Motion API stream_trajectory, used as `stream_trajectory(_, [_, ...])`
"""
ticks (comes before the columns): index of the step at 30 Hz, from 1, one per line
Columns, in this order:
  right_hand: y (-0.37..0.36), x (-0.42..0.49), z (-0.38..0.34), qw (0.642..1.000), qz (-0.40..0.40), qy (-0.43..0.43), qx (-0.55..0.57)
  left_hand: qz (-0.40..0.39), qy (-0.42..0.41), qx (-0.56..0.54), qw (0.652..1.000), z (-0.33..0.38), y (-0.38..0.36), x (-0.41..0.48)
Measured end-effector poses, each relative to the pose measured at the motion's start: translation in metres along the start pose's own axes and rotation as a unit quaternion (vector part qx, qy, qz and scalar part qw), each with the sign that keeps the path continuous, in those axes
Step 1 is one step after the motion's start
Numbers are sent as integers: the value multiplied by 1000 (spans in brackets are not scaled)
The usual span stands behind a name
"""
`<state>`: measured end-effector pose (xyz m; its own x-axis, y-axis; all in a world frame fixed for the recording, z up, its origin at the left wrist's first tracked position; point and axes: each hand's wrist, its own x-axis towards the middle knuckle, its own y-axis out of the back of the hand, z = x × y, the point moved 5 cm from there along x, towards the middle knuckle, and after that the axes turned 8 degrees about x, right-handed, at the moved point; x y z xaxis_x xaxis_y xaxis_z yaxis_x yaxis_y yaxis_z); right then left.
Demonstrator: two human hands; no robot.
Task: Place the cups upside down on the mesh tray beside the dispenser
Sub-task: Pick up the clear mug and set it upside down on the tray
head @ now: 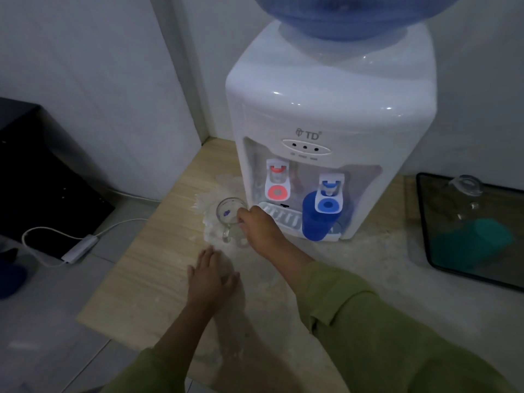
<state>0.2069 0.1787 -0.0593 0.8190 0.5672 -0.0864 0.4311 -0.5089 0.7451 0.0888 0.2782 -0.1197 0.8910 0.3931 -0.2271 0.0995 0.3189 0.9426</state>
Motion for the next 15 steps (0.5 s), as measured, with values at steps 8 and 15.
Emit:
stream_trajectory(8, [21, -41, 17, 1000, -2, -20, -13, 118, -45, -219, 968, 38, 27, -12])
stream_trajectory(15, [56, -110, 39, 998, 39, -49, 0, 121, -120, -284, 943, 100, 21, -52])
